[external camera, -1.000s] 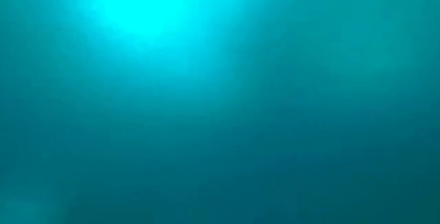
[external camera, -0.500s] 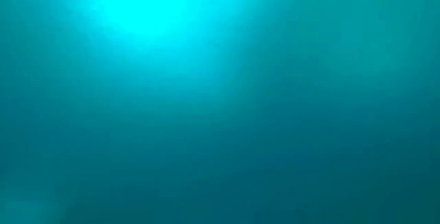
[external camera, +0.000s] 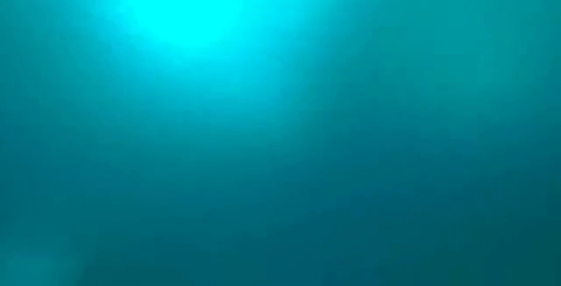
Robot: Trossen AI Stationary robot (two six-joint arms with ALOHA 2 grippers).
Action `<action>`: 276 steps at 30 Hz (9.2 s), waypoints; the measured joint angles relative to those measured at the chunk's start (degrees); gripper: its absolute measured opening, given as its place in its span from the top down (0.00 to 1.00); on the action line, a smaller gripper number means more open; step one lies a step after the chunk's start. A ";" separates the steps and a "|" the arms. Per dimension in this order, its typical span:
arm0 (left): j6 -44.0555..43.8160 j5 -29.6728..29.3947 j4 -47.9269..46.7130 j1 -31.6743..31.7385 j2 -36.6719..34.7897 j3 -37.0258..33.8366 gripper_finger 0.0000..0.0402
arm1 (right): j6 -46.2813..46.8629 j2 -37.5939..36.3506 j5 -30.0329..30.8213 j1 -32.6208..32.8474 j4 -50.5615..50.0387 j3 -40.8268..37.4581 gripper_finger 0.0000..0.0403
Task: Sort silverware by color (type)
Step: Put the black spoon into the red bin, then put the blue spoon into the blue bin, then put the black spoon into the red bin
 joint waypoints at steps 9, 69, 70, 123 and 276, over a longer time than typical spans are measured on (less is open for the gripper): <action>0.00 -0.01 0.02 -0.01 0.00 0.02 1.00 | 0.11 1.42 0.02 -0.23 0.86 -0.02 0.88; 0.00 0.00 0.00 -0.01 -0.01 0.01 1.00 | 1.89 0.59 -3.35 -34.97 -8.60 25.32 0.87; 0.00 0.00 0.00 0.00 0.00 0.02 1.00 | 1.50 0.16 -3.38 -34.95 -8.65 25.42 0.85; 0.00 -0.02 0.00 -0.01 -0.01 0.02 1.00 | -1.00 -11.53 7.27 -36.30 -16.02 -9.56 0.76; 0.00 -0.02 0.00 0.00 0.04 0.02 1.00 | 31.27 -7.56 0.15 14.01 -19.92 17.49 0.56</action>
